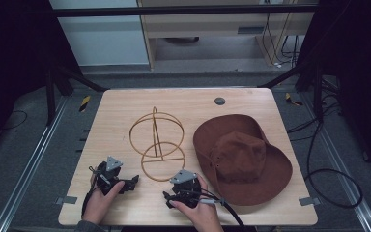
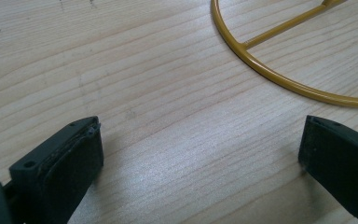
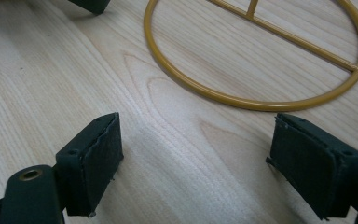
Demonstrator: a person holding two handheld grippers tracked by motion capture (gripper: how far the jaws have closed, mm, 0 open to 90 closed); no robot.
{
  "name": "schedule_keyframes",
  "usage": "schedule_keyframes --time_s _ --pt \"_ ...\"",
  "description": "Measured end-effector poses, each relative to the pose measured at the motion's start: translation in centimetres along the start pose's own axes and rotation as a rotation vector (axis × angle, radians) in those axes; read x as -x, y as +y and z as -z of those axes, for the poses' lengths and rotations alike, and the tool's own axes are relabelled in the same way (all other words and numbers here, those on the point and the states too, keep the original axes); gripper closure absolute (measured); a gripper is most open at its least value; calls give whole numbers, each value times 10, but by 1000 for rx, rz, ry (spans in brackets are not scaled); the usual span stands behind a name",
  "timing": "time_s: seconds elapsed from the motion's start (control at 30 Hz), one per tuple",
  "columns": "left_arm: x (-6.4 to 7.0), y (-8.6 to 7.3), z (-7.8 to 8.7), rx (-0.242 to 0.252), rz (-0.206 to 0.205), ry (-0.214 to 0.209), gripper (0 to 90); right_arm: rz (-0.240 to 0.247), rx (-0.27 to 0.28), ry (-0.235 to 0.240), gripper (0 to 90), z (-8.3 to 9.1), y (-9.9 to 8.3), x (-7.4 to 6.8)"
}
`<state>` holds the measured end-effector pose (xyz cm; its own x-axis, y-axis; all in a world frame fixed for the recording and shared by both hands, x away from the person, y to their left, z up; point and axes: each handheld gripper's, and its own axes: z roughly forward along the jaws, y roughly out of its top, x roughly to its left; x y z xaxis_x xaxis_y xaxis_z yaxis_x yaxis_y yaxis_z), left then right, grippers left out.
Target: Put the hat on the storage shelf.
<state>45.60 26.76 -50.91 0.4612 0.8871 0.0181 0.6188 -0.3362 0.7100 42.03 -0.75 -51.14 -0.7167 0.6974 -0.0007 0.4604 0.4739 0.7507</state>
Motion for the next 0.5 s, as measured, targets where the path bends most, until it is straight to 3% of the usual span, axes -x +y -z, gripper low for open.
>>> schedule_keyframes --time_s 0.5 --pt "0 0 0 0 1 2 0 -5 1 -3 167 -1 1 3"
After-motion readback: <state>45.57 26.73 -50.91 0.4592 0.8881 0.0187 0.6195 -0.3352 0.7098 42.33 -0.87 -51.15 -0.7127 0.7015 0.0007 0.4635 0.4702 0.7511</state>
